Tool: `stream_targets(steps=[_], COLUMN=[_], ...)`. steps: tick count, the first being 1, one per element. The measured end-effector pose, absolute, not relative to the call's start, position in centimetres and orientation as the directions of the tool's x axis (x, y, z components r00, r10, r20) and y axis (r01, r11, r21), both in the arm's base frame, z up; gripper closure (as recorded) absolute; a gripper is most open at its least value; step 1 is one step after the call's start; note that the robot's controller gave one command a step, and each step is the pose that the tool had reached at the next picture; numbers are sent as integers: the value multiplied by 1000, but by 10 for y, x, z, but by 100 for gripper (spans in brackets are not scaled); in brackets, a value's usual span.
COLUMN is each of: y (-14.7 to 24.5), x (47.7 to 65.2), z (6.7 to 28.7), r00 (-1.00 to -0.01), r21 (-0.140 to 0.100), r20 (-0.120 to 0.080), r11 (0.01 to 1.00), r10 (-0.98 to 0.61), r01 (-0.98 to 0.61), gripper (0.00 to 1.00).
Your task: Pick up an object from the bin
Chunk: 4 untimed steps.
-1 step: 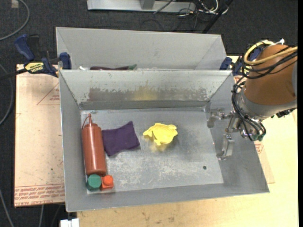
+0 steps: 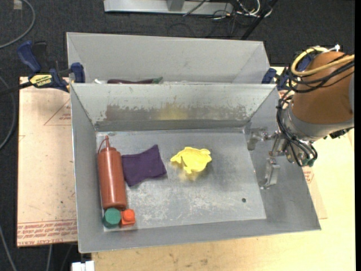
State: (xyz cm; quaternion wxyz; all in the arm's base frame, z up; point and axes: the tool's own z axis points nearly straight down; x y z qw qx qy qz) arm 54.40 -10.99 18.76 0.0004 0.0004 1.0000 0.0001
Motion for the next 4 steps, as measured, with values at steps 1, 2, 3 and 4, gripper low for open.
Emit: stream_targets(steps=[1,2,3,4], y=[-110,-107,-73,-64], x=[573,606,617,620], z=[149,83,82,82], r00=[-1000,-998,-999,-999], r21=[-2,2,0,1], r20=[-9,1,-9,-10], r11=[1000,998,999,999], r10=[-24,-61,34,52], r01=[-24,-61,34,52], gripper=[0,0,0,0])
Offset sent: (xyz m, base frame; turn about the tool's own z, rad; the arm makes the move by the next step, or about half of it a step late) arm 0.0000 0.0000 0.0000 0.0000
